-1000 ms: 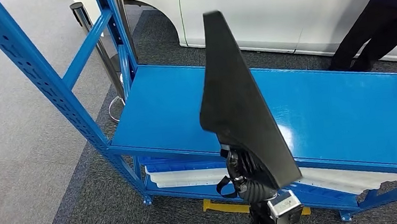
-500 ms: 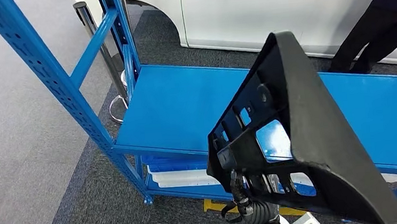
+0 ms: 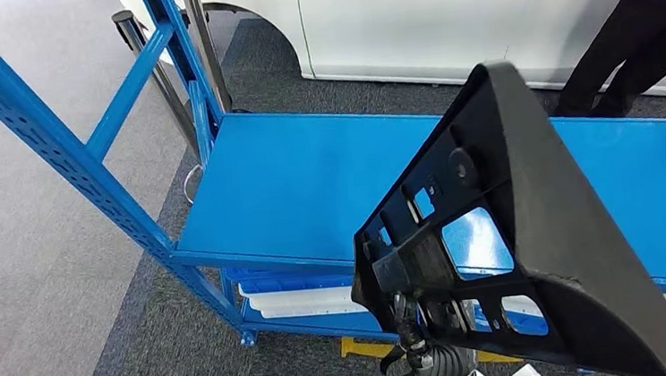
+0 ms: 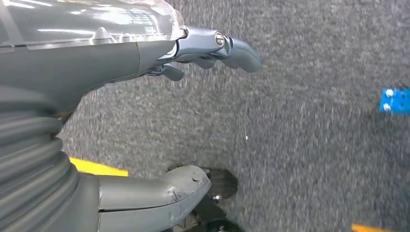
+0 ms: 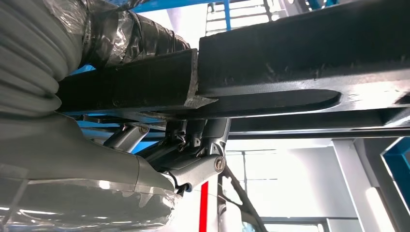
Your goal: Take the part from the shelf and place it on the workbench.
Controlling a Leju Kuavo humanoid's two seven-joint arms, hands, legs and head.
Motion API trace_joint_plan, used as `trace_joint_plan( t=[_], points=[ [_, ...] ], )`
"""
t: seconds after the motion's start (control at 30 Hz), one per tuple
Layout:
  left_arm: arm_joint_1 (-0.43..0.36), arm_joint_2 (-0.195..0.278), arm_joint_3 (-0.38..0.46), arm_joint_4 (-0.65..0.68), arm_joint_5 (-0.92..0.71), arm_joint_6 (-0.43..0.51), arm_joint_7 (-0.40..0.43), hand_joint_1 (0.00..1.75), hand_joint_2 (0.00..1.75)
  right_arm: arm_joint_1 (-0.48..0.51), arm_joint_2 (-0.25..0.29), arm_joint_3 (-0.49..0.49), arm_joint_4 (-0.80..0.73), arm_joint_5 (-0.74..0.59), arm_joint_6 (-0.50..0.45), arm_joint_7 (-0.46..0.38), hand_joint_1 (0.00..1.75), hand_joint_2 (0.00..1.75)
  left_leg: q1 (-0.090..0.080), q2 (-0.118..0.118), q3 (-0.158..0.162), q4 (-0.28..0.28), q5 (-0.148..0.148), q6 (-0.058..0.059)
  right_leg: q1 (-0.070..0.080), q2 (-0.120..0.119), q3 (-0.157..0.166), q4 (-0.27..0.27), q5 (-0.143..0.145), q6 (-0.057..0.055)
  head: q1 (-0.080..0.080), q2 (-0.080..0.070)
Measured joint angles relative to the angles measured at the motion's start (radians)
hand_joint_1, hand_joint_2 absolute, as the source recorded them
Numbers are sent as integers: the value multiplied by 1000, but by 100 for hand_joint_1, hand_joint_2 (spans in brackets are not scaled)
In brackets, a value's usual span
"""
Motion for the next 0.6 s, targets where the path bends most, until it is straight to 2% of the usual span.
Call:
trace_joint_plan(
  t=[0.07, 0.1, 0.13, 0.17, 0.23, 0.27, 0.3, 0.37, 0.43, 0.47, 0.5, 0.57, 0.6],
  points=[
    [2, 0, 0, 0, 0, -3, 1, 0, 175, 1, 1, 0, 0, 0, 1, 0, 175, 175, 1, 0, -67, 136, -57, -6, 1, -2, 1, 1, -2, -5, 0, 0],
    [3, -1, 0, 0, 0, -4, 2, 0, 175, 2, 1, 0, 0, 0, 1, 0, 175, 175, 2, 0, -92, 181, -68, -8, 1, -2, 2, 2, -2, -6, 0, 0],
    [4, -1, 0, 0, 0, -4, 3, 0, 175, 3, 1, 0, 0, 0, 2, 0, 175, 175, 2, 0, -100, 190, -58, -9, 2, -2, 2, 3, -3, -6, 0, 0],
    [4, -1, 0, 0, 0, -6, 5, 0, 175, 3, 1, 0, 0, 0, 4, 0, 175, 175, 3, 0, -90, 160, -30, -8, 1, -1, 3, 5, -3, -5, 0, 0],
    [3, 0, 1, 0, -1, -9, 10, 0, 175, 3, 2, 0, 0, 0, 12, 0, 175, 175, 4, -1, -31, 26, 42, -4, 1, 2, 4, 10, -6, -1, 0, 0],
    [2, 0, 1, 1, -3, -11, 12, 0, 175, 3, 3, 0, 0, 0, 17, 0, 175, 175, 2, -2, -7, -32, 66, -1, 3, 3, 2, 13, -7, 3, 0, 0],
    [1, 0, 1, 1, -5, -14, 15, 0, 175, 4, 4, 0, 0, 2, 25, 0, 175, 175, 1, -4, 7, -67, 78, 3, 4, 4, -1, 16, -6, 9, 0, 0],
    [1, -1, 1, 1, -8, -17, 21, 0, 175, 8, 4, 0, 0, 6, 41, -1, 175, 175, -4, -6, 8, -78, 84, 12, 7, 7, -5, 15, -1, 21, 0, 0],
    [1, -3, 3, 1, -9, -18, 26, 0, 175, 15, 4, 0, 0, 9, 55, -5, 175, 175, 0, 0, 4, -83, 93, 28, 6, 9, -9, 21, -9, 32, 0, 0],
    [1, -4, 3, 1, -10, -17, 27, 0, 175, 18, 4, 0, 0, 9, 59, -8, 175, 175, 2, 6, 0, -88, 100, 37, 5, 9, -17, 40, -29, 36, 1, 0],
    [-1, -4, 4, 2, -11, -17, 28, 0, 175, 21, 4, 0, 0, 9, 61, -12, 175, 175, 3, 12, -4, -91, 106, 46, 4, 8, -32, 78, -64, 39, 1, 0],
    [-2, -5, 5, 2, -14, -16, 28, 0, 175, 28, 4, -1, 0, 5, 66, -20, 175, 175, -2, 25, -18, -91, 114, 57, 4, 7, -73, 197, -143, 44, 1, 0],
    [-2, -5, 6, 2, -15, -15, 28, 0, 175, 32, 4, -1, 0, -2, 70, -24, 175, 175, -5, 33, -25, -90, 118, 59, 4, 7, -87, 247, -167, 46, 1, 0]
  ],
)
